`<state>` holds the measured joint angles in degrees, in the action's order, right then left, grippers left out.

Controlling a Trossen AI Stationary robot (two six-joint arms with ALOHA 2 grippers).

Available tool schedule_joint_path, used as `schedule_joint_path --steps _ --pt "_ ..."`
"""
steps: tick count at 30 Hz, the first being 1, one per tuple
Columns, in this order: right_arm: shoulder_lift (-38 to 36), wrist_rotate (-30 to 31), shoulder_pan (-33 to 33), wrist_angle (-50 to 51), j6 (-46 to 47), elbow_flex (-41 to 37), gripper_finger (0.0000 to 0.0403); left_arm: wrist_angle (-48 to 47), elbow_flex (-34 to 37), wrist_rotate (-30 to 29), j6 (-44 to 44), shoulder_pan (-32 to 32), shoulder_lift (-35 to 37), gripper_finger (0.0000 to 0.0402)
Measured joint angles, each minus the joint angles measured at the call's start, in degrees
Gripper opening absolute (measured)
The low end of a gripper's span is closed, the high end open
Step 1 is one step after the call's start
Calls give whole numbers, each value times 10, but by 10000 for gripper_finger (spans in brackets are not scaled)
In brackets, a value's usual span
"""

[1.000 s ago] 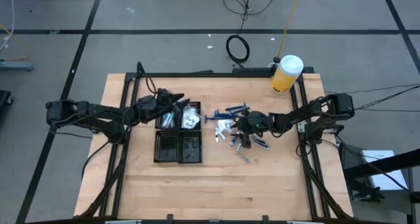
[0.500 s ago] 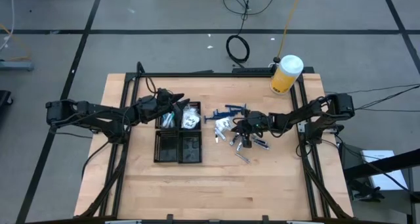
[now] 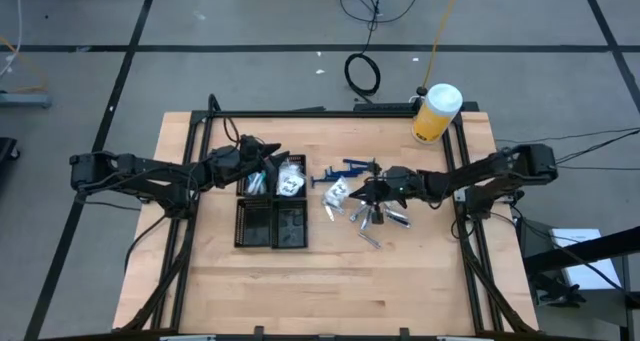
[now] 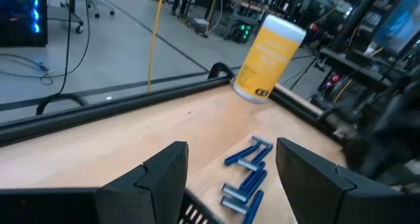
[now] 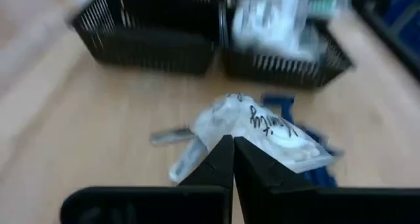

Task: Pick & Place Travel size toiletries
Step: Put the cotton pack into the top right black bin

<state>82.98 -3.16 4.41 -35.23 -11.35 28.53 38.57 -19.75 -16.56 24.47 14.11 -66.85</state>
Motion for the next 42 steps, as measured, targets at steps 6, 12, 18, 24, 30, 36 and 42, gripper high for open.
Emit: schedule_joint_path --steps 6,12,18,24,30,36,42 --pt "-78 -2 -23 1 -5 0 0 -46 0 10 25 0 0 225" --pt "-116 -47 -37 -7 -3 0 0 -37 0 33 18 -18 0 225" --pt "-119 -63 -42 -27 -1 0 0 24 0 110 -118 -77 -5 225" --pt "-119 -63 -42 -48 1 0 0 83 -14 121 -305 -161 -63 225" --pt "-119 -78 -42 -93 12 0 0 83 -85 120 -402 -186 -155 225" --pt "-122 -92 -42 -108 14 0 0 74 -145 117 -451 -186 -214 225" --pt "-129 -92 -42 -107 10 0 0 27 -160 115 -460 -186 -221 225"
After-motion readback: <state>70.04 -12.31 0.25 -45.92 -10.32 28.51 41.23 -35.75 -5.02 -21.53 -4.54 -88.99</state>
